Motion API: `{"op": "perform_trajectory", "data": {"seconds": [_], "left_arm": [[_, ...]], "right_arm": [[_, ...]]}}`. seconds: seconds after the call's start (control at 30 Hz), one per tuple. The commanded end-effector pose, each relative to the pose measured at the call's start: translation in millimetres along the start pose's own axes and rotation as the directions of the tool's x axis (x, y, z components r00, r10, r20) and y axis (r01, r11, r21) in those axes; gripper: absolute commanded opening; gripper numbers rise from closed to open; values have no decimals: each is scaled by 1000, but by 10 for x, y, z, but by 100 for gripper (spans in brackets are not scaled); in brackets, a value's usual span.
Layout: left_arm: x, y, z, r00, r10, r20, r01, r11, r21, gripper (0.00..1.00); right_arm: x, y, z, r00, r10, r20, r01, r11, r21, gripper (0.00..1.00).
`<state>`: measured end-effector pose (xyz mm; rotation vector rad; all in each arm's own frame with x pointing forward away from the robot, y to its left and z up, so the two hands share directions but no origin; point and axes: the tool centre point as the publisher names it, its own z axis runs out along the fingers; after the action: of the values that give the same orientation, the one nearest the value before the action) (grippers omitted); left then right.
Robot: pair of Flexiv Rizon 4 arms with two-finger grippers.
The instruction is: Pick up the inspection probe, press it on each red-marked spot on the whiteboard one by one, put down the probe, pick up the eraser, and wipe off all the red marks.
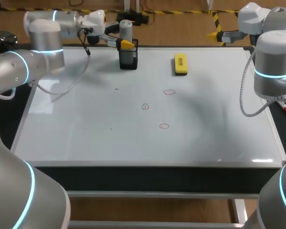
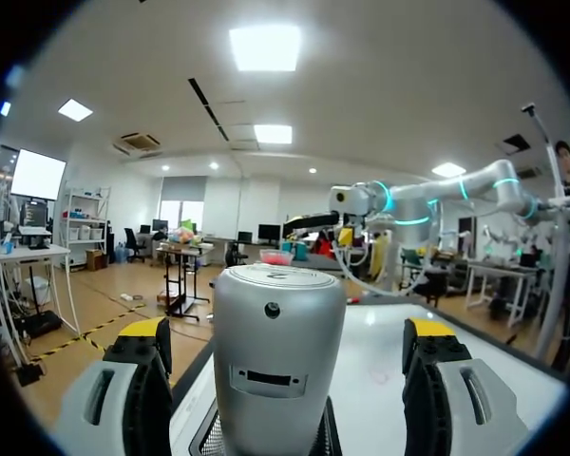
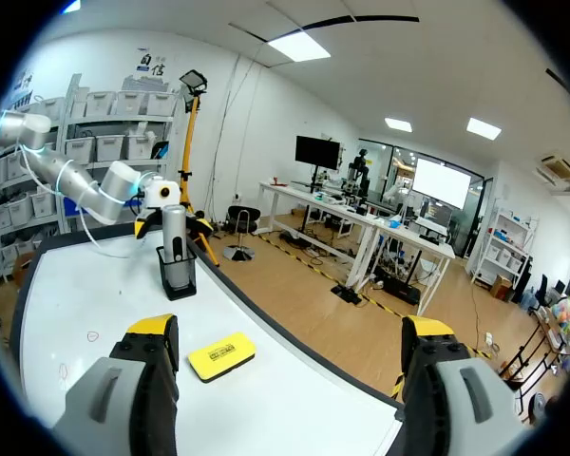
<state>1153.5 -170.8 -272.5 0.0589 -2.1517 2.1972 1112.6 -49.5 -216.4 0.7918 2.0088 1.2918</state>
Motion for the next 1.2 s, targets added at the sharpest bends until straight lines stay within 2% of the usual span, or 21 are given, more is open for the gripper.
{"op": "perform_trajectory", "data": {"seconds": [0.03, 0.1, 0.13, 0.2, 0.23, 0.33, 0.73, 0.93, 1.0, 1.2], "left_arm": [[84, -14, 7, 995, -1, 104, 2, 1000, -4, 100], [89, -6, 6, 995, -1, 101, 2, 1000, -5, 100], [93, -3, 2, 995, -1, 101, 2, 1000, -4, 78], [97, 0, -13, 995, -1, 102, 1, 1000, -1, 50], [97, 0, -20, 995, 0, 102, 0, 1000, 0, 43], [109, -11, -38, 995, 6, 100, -6, 1000, 1, 0], [154, -63, -93, 995, 26, 95, -27, 1000, 12, 0], [117, -198, -27, 996, 41, 85, -43, 999, 18, 0], [90, -253, -34, 995, 37, 90, -41, 998, 41, 0], [36, -431, -35, 996, 21, 89, -23, 999, 22, 0]], "right_arm": [[-5, 2, 3, 1000, 0, -1, 0, 1000, 2, 100], [-5, 2, 3, 1000, 0, -1, 0, 1000, 2, 100], [-5, 2, 3, 1000, 0, -1, 0, 1000, 2, 100], [-5, 2, 3, 1000, 0, -1, 0, 1000, 2, 100], [-5, 2, 3, 1000, 0, -1, 0, 1000, 2, 100], [-5, 2, 3, 1000, 0, -1, 0, 1000, 2, 100], [-5, 2, 3, 1000, 0, -1, 0, 1000, 2, 100], [-5, 2, 3, 1000, 0, -1, 0, 1000, 2, 100], [-5, 2, 3, 1000, 0, -1, 0, 1000, 2, 100], [-5, 2, 3, 1000, 0, -1, 0, 1000, 2, 100]]}}
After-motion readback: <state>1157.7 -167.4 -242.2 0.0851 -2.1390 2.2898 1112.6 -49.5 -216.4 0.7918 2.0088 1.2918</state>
